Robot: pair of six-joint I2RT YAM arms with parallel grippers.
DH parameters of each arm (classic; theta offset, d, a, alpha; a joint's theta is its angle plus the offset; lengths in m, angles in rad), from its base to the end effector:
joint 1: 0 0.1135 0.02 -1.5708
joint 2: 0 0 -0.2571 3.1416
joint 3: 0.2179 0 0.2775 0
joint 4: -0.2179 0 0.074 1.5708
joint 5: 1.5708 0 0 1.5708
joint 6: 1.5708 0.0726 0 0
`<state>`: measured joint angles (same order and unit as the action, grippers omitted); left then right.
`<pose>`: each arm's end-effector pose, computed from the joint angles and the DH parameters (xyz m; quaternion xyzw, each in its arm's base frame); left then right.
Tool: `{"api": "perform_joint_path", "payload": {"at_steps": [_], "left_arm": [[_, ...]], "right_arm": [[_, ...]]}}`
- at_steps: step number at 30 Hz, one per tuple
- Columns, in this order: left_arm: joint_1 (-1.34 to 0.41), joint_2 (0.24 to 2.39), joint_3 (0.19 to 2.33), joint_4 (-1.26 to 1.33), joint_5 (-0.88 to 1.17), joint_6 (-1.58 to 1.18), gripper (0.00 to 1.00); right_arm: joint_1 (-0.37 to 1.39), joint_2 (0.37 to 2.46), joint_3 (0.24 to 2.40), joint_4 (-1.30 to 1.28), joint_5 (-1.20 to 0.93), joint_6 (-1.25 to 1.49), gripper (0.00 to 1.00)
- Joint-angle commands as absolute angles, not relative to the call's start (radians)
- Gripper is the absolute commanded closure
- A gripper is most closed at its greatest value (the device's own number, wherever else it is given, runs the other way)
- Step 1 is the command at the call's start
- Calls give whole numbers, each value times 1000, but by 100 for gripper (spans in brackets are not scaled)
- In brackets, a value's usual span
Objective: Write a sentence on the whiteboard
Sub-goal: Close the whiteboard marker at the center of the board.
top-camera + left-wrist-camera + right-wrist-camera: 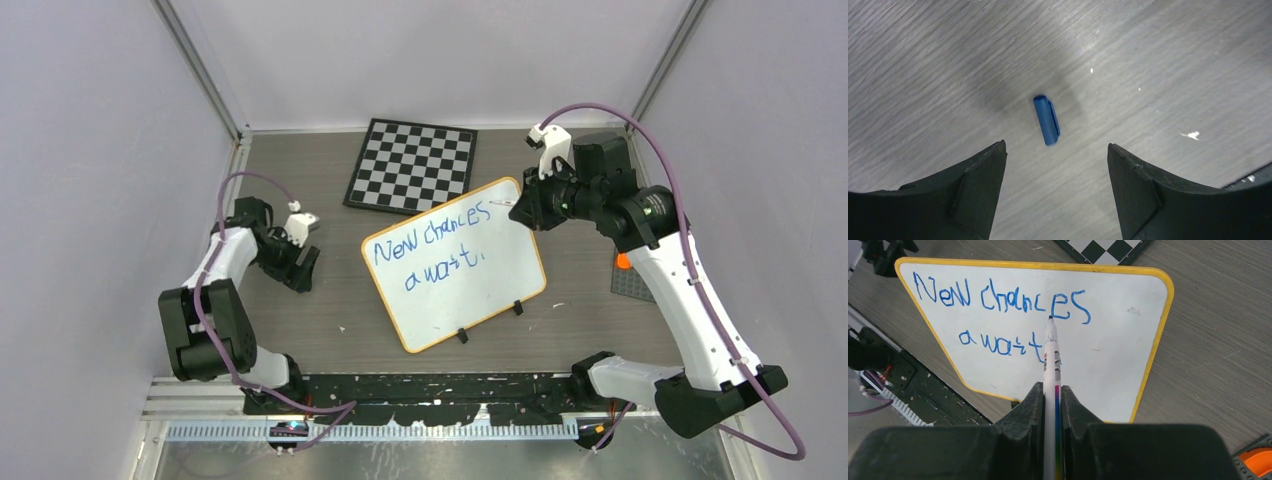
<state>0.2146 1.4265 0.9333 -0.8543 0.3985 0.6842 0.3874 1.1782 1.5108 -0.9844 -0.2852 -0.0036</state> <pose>0.2808 0.0324 0.1551 0.2481 0.9423 -0.1297 0.1838 0.2445 0.1218 0.4091 -0.2342 0.8580 0.2088 0.4066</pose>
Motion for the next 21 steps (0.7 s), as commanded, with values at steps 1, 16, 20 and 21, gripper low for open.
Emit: {"api": "perform_joint_path", "payload": {"at_steps": [1, 16, 20, 21], "left_arm": [[157, 1486, 878, -650, 301, 654, 26], [98, 1558, 766, -506, 164, 675, 67], [96, 1509, 752, -555, 177, 695, 81], [96, 1497, 757, -577, 184, 695, 84]], "right_arm": [[371, 1164, 1538, -939, -318, 23, 100], [354, 1175, 1543, -941, -318, 20, 100], [353, 1178, 1543, -942, -318, 20, 100], [354, 1178, 1544, -942, -318, 19, 100]]}}
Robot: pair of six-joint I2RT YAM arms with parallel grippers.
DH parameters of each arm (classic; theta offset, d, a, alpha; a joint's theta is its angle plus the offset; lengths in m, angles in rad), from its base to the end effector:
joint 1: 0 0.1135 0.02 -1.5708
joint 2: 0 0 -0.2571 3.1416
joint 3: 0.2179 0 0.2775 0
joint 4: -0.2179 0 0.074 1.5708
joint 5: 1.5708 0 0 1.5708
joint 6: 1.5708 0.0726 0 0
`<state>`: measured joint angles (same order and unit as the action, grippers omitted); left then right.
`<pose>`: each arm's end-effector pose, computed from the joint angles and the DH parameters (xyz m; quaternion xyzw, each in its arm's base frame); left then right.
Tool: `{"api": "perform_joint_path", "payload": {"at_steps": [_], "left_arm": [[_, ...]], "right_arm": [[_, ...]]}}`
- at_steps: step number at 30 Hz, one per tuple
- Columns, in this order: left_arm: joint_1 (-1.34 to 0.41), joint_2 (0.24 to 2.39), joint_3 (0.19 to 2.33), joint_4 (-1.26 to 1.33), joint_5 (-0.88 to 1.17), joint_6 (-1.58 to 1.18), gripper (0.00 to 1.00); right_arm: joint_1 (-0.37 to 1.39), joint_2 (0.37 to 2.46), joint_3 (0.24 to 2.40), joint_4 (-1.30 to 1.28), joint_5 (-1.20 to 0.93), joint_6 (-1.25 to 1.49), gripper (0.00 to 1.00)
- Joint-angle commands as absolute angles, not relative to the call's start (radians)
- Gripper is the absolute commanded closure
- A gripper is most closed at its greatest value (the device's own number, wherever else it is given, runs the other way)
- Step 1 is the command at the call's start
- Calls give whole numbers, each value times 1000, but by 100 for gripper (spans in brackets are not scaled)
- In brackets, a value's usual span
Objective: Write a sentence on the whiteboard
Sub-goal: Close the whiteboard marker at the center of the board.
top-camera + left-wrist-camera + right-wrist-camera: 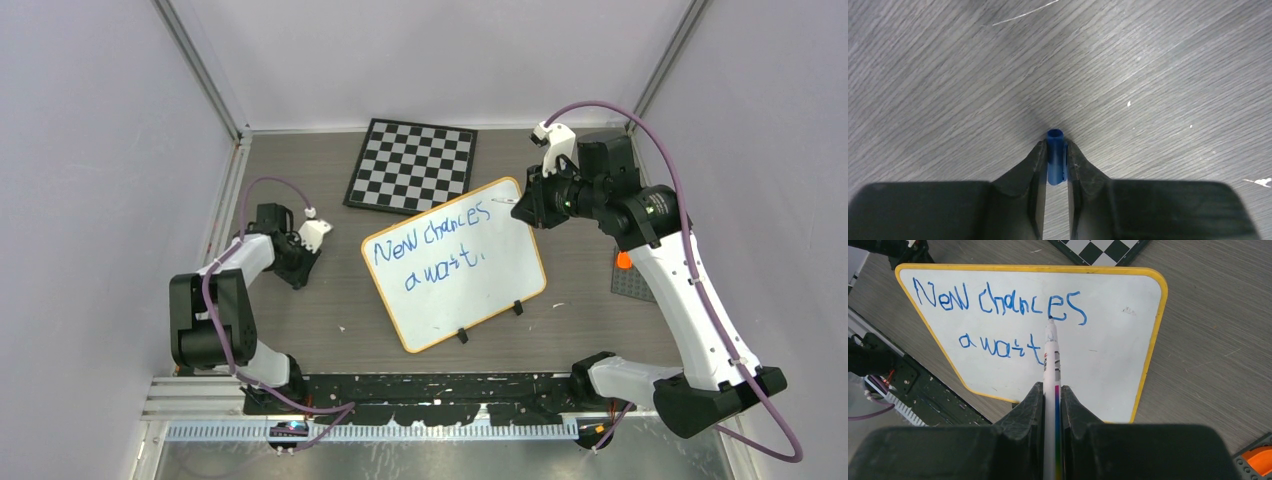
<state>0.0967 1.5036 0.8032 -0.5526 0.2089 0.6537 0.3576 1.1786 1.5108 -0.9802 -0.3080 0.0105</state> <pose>0.2940 0.0134 0.1035 0.2858 0.9396 -0.0381 0.1841 0.2475 0.1160 0.4097 -0.2201 0.8598 0.2155 0.4074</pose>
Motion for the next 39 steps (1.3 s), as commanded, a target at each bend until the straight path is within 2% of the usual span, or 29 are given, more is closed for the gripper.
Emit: {"api": "perform_joint_path", "payload": {"at_steps": [1, 4, 10, 17, 21, 26, 30, 34, 39], "left_arm": [[95, 1484, 767, -598, 194, 695, 87], [96, 1456, 790, -637, 214, 690, 88], [97, 1484, 809, -676, 148, 708, 68], [119, 1492, 772, -677, 127, 742, 61], [120, 1486, 753, -670, 146, 748, 66], [121, 1458, 773, -705, 183, 733, 85], [120, 1372, 897, -826, 262, 704, 98], [110, 1276, 1093, -984, 385, 680, 100], [-28, 1250, 1401, -1172, 441, 636, 100]], "right_arm": [[353, 1178, 1545, -942, -320, 19, 100], [354, 1174, 1543, -937, -325, 22, 100], [354, 1169, 1540, -942, -325, 18, 100], [354, 1167, 1543, -946, -322, 14, 100], [354, 1173, 1545, -946, -323, 15, 100], [354, 1177, 1553, -948, -339, 22, 100], [354, 1181, 1562, -948, -381, 35, 100], [354, 1180, 1553, -942, -421, 53, 100], [354, 1163, 1516, -908, -490, 92, 100]]}}
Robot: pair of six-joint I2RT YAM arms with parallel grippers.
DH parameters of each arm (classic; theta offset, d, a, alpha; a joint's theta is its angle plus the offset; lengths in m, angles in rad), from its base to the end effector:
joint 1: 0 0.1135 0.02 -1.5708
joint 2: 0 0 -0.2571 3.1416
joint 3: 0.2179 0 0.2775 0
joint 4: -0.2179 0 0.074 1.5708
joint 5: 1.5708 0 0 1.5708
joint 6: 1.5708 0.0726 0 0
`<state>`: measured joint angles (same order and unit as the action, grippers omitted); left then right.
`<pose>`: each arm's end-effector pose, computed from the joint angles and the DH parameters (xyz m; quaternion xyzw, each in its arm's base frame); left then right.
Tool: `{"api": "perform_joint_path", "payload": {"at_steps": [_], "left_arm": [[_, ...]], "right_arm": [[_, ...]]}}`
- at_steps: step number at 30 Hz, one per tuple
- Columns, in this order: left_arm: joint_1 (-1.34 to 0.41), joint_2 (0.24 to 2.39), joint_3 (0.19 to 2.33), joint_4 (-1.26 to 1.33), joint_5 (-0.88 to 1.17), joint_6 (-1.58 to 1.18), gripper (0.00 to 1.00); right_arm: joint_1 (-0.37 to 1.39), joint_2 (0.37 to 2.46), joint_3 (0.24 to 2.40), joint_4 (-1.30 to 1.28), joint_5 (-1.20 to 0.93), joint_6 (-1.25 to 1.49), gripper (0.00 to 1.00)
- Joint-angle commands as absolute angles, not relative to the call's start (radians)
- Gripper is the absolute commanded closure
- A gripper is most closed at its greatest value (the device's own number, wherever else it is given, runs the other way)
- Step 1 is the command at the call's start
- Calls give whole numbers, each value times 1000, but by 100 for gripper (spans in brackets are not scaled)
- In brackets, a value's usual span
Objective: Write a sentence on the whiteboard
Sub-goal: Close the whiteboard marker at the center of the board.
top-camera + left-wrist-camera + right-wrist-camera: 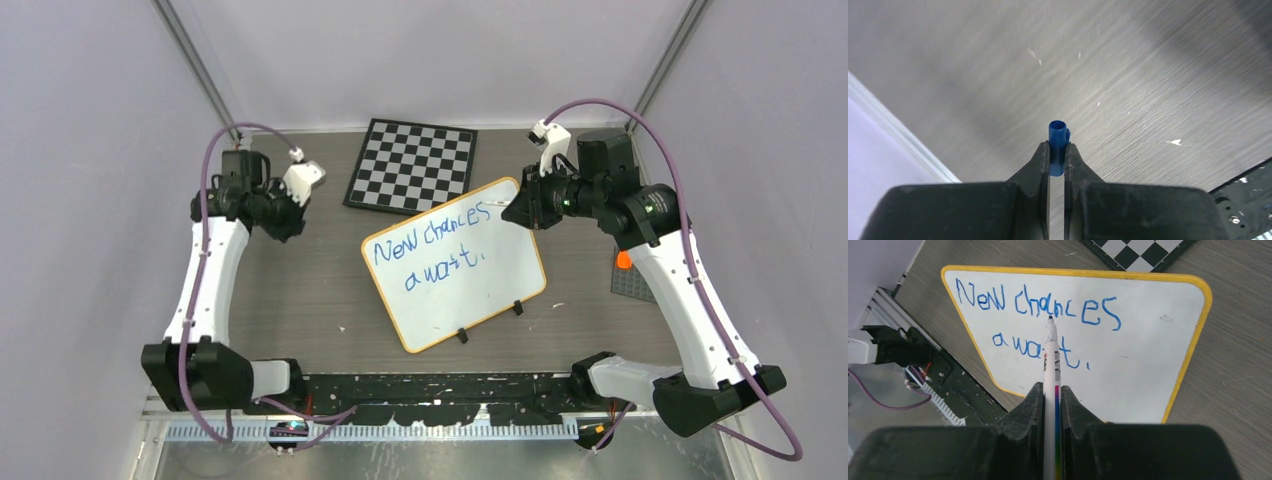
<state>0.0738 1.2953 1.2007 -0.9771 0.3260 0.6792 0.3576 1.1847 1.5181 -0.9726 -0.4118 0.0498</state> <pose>0.2947 -0.0015 0.2697 0.3233 0.9008 -0.0566 0.2844 0.2450 0.1226 0.4132 -0.2248 0.8502 0.2678 0.3936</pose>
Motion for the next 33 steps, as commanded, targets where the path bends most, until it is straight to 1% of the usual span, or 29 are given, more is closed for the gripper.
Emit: {"api": "perform_joint_path", "payload": {"at_steps": [1, 4, 8, 11, 14, 23, 33], "left_arm": [[-70, 1250, 1458, -1198, 444, 623, 100], [-214, 1254, 1610, -1252, 439, 592, 100], [-439, 1288, 1743, -1317, 396, 581, 100], [-595, 1325, 1780, -1344, 359, 577, 100], [-701, 1353, 1782, -1345, 356, 576, 100], [-847, 1440, 1828, -1324, 323, 596, 100], [-883, 1467, 1857, -1292, 319, 582, 100]], "right_arm": [[354, 1162, 1510, -901, -509, 98, 100], [354, 1159, 1502, -897, -566, 111, 100], [353, 1153, 1484, -882, -696, 154, 100], [354, 1149, 1462, -862, -795, 189, 100], [354, 1149, 1437, -844, -875, 221, 100], [360, 1162, 1357, -747, -1008, 365, 100], [398, 1163, 1310, -716, -1029, 390, 100]]}}
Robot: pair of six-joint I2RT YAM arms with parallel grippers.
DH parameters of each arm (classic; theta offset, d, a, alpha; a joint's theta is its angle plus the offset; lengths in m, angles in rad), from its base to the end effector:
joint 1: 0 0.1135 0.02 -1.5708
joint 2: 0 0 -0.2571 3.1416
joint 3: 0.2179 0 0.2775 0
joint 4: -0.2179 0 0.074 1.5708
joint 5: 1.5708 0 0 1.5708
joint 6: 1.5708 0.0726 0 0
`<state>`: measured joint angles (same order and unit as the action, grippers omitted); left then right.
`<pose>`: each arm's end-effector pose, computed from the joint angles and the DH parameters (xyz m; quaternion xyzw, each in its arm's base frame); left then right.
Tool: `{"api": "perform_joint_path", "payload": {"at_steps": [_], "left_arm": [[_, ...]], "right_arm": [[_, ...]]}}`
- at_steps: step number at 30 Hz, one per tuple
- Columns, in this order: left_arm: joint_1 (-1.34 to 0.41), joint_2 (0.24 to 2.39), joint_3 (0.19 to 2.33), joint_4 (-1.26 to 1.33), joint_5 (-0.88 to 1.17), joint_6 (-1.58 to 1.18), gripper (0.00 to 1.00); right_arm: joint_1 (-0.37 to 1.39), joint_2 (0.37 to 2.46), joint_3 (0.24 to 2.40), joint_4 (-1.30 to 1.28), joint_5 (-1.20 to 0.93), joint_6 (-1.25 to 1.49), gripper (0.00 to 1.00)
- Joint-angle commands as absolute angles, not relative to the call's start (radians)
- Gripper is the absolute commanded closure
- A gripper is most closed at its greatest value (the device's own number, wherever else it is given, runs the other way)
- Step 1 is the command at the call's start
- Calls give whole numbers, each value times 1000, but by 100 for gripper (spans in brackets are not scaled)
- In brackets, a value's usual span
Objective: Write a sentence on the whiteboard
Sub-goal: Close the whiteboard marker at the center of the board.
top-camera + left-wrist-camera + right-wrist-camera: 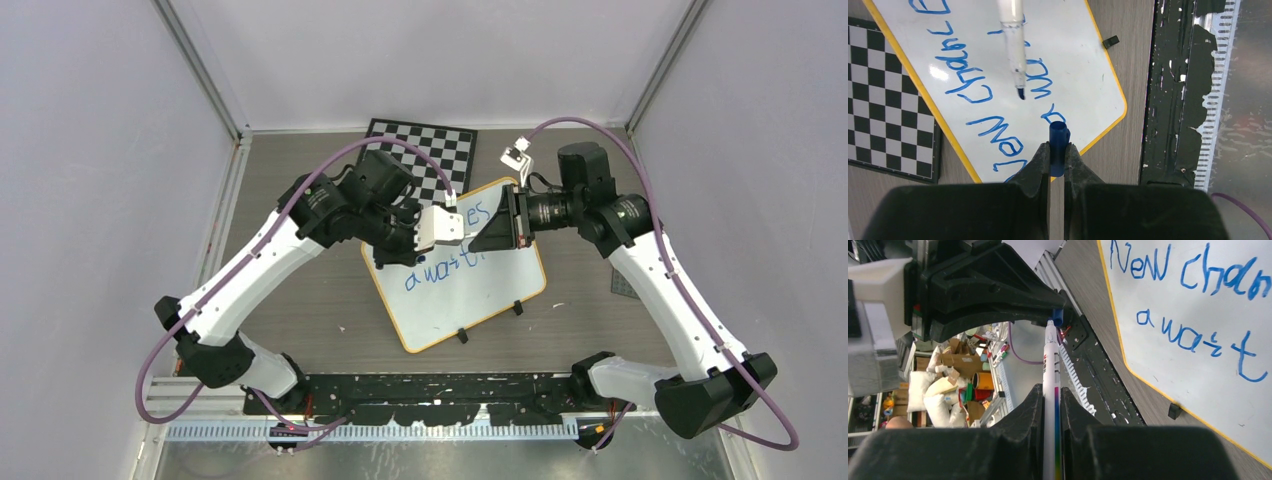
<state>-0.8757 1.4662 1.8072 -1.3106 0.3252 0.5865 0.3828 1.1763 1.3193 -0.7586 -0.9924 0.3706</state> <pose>0.1802 -0.2523 0.3986 0.6650 0.6697 -0.1951 0.2669 0.2311 0.1586 0.3832 -0.2236 0.7796 0.5419 0.2203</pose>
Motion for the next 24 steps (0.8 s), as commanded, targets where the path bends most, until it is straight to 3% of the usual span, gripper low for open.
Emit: {"api": "perform_joint_path", "payload": {"at_steps": [1, 24], "left_arm": [[-885, 1467, 1860, -1293, 319, 581, 100], [-914, 1485, 1891, -1289, 329, 574, 100]], "right_arm": [[401, 1164, 1308, -716, -1027, 388, 100], [465, 1182, 1316, -817, -959, 282, 100]]}}
